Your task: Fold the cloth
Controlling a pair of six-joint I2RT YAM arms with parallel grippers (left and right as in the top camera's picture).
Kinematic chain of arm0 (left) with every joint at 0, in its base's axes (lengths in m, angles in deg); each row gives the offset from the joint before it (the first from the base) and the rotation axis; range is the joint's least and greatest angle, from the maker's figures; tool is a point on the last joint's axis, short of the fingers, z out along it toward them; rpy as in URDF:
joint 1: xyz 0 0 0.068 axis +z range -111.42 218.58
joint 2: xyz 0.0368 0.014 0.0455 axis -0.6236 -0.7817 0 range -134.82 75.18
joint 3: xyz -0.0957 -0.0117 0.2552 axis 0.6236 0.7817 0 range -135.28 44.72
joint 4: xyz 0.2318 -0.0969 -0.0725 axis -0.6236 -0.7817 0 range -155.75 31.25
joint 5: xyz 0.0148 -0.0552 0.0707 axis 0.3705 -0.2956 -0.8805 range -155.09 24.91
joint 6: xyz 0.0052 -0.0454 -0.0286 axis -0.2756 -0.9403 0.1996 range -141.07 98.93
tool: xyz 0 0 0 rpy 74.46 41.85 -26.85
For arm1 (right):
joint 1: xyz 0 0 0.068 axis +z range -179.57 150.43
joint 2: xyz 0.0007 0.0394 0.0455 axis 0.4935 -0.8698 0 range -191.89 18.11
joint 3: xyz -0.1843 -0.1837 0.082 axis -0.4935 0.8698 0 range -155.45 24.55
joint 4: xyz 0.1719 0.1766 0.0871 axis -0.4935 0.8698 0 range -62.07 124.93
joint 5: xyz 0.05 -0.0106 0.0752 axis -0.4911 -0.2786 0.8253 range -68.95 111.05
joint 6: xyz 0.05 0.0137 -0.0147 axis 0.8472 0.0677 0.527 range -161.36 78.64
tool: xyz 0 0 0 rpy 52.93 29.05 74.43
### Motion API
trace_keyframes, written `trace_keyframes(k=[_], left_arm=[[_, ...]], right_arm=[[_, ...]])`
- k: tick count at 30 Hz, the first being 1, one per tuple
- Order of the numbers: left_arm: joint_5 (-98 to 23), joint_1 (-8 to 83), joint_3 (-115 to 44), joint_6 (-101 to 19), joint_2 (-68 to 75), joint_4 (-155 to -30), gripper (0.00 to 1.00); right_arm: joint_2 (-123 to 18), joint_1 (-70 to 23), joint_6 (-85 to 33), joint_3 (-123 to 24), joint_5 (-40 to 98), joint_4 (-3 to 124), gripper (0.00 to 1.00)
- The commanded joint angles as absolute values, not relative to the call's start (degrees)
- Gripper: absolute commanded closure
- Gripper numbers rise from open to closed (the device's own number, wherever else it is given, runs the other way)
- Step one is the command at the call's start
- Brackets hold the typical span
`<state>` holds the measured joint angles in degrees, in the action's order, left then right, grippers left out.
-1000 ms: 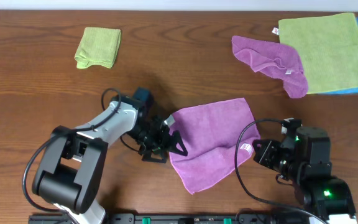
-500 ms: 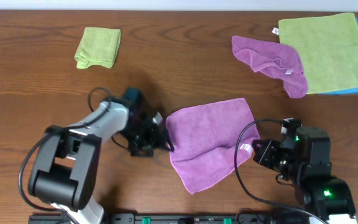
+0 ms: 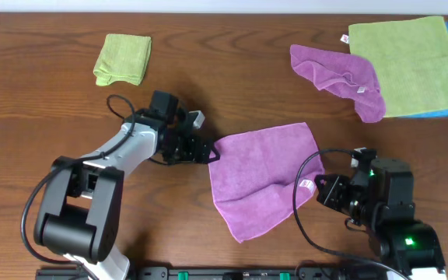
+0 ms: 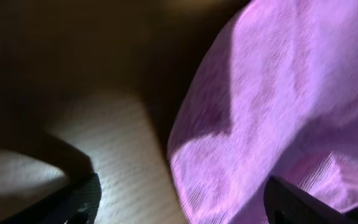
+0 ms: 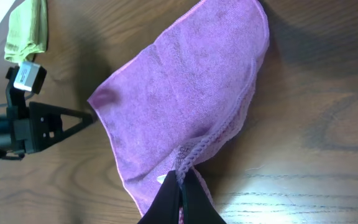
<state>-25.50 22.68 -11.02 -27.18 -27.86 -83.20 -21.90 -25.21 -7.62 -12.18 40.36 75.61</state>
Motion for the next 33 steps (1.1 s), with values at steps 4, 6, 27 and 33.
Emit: trace_keyframes(k=[4, 6, 27, 33], left_arm=[[-26.3, 21.6, -11.7, -29.0, -28.1, -81.2, 0.2], [-26.7, 21.1, -11.7, -29.5, -28.7, -80.6, 0.21], [-29.4, 19.3, -11.7, -30.5, -30.5, -76.6, 0.48], [-29.9, 17.6, -11.7, -31.6, -30.9, -74.8, 0.5]], right_arm=[[-21.6, -25.4, -7.6, -13.5, 41.0, 75.5, 0.99], [-21.6, -25.4, -7.5, -13.5, 41.0, 75.5, 0.98], [-21.6, -25.4, -7.5, -13.5, 42.1, 77.0, 0.98], [-21.6, -25.4, -7.5, -13.5, 42.3, 77.0, 0.98]])
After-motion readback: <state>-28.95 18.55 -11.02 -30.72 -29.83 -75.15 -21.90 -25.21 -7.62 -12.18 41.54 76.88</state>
